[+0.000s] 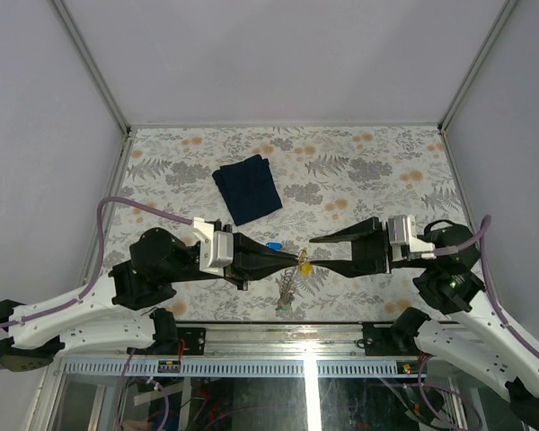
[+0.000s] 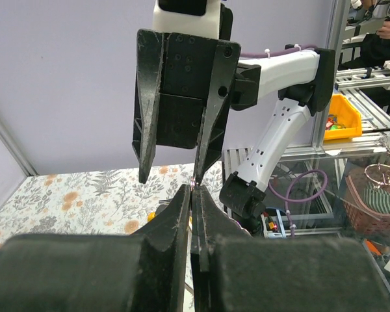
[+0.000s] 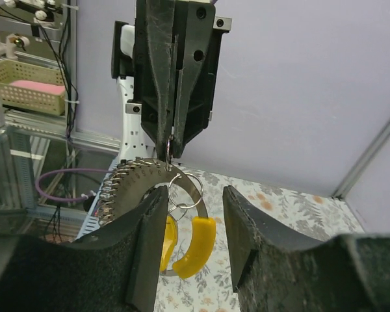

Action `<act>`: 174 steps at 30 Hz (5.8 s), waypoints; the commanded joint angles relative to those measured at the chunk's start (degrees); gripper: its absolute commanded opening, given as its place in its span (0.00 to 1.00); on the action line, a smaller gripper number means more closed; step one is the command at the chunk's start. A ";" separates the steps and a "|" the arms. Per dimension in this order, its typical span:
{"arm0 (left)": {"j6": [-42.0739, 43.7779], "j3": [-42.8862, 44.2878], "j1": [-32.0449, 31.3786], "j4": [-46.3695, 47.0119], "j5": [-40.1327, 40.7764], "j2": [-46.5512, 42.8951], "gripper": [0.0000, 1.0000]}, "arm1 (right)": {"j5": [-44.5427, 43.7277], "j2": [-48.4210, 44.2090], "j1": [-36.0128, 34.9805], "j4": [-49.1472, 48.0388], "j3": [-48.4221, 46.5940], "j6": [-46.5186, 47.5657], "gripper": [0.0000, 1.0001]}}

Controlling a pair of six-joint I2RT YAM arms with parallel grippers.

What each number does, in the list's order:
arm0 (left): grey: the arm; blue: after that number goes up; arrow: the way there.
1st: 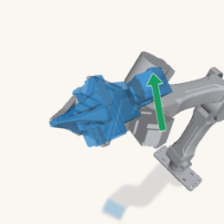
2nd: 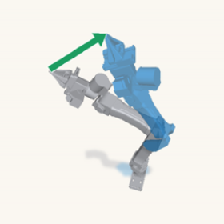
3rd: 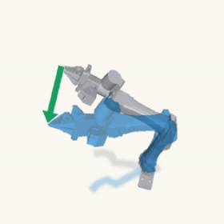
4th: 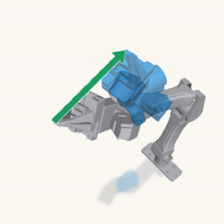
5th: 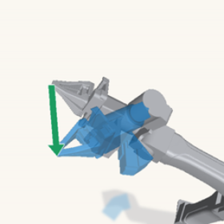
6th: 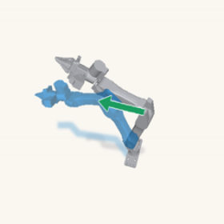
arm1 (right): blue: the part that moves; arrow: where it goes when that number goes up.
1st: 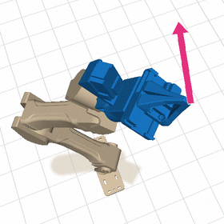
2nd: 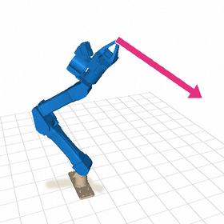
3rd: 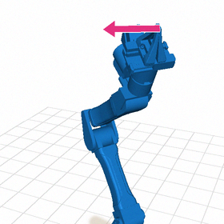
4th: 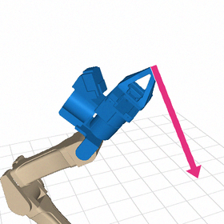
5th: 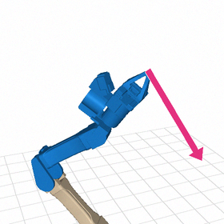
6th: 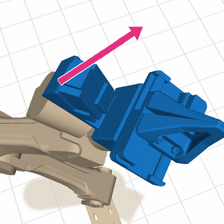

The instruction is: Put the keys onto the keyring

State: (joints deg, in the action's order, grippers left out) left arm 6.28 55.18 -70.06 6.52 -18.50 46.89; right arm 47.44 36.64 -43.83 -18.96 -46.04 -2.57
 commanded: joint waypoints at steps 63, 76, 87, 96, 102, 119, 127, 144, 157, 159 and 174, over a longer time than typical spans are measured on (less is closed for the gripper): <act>0.34 -0.76 0.12 8.55 4.07 1.11 0.00 | 4.93 5.29 -2.44 -14.79 -2.12 -8.89 0.15; -0.02 -0.90 0.10 7.53 4.29 0.77 0.05 | 3.86 4.00 -2.48 -7.37 -4.26 -4.47 0.00; 1.22 -0.39 0.10 2.86 7.71 0.29 0.14 | 0.81 5.04 -2.48 21.52 -15.17 10.44 0.00; 1.63 0.75 0.12 1.18 7.97 1.63 0.15 | 0.55 6.70 -2.48 27.05 -17.95 12.78 0.00; 1.63 1.54 0.22 0.41 7.61 3.05 0.15 | 0.57 7.06 -2.48 27.55 -18.62 12.83 0.00; -2.38 -2.43 0.12 12.50 5.21 -0.34 0.00 | 1.65 3.67 -2.48 7.57 -9.69 2.20 0.36; -2.82 -1.94 0.11 12.23 3.79 -0.81 0.00 | 1.69 4.51 -2.48 4.02 -8.73 0.45 0.36; -2.59 -1.53 0.13 12.27 3.02 0.08 0.00 | 4.04 6.53 -2.47 1.05 -7.67 -1.86 0.29; -2.63 -1.21 0.11 12.16 2.65 0.47 0.00 | 4.99 6.87 -2.45 0.21 -7.17 -2.85 0.18; -2.62 -1.21 0.12 12.25 2.65 0.50 0.00 | 5.18 6.94 -2.46 0.07 -7.08 -3.12 0.11; -4.68 -1.74 0.12 8.32 3.96 -1.86 0.33 | -4.00 2.87 -2.48 9.21 -9.52 11.13 0.00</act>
State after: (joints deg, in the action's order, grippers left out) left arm 3.09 52.71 -70.06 13.28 -15.42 47.05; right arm 48.21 41.58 -45.89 -10.59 -52.99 1.10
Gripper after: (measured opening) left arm 0.308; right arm 0.010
